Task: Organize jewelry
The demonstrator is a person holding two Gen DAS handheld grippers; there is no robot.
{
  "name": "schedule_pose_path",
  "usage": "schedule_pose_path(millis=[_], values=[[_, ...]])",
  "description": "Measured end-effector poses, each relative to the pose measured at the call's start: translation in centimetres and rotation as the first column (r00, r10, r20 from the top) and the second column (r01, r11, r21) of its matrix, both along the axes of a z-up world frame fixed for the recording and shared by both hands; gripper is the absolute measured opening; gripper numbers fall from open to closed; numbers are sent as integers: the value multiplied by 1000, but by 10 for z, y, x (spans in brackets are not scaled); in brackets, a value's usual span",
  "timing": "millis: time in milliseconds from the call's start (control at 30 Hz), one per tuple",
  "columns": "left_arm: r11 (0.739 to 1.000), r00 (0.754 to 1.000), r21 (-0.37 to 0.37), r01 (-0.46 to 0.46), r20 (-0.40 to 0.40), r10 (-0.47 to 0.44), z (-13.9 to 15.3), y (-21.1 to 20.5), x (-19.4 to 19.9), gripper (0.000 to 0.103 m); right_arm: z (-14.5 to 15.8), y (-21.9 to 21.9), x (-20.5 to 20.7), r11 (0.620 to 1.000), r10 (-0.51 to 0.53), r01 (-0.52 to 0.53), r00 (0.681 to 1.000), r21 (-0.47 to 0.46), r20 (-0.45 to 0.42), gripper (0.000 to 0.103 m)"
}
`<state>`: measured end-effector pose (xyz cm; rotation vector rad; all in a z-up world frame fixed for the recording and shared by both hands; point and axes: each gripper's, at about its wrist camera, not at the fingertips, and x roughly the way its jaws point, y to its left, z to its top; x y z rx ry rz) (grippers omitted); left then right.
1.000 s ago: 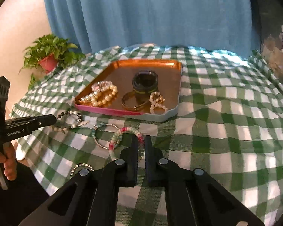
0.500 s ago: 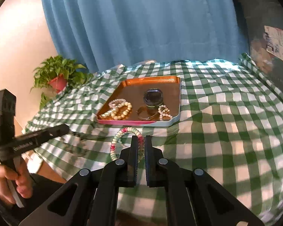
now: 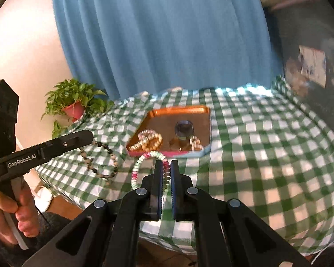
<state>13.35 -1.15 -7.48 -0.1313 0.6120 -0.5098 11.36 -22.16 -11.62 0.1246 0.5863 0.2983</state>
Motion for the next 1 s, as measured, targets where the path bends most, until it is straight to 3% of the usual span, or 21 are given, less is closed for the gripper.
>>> schedule_pose_path(millis=[233,600,833,1000], values=[[999,997,-18,38,73,-36,34,-9,-9,10,35,2,-7,1000,14,-15,997,7,77,6],[999,996,-40,33,79,-29,37,-13,20,10,61,3,11,998,62,-63,988,-3,140,6],[995,997,-97,-11,75,19,31,12,60,10,55,5,51,997,82,-80,988,-20,128,6],[995,999,-95,-24,45,28,11,18,96,10,38,16,90,995,100,-100,989,-7,108,6]])
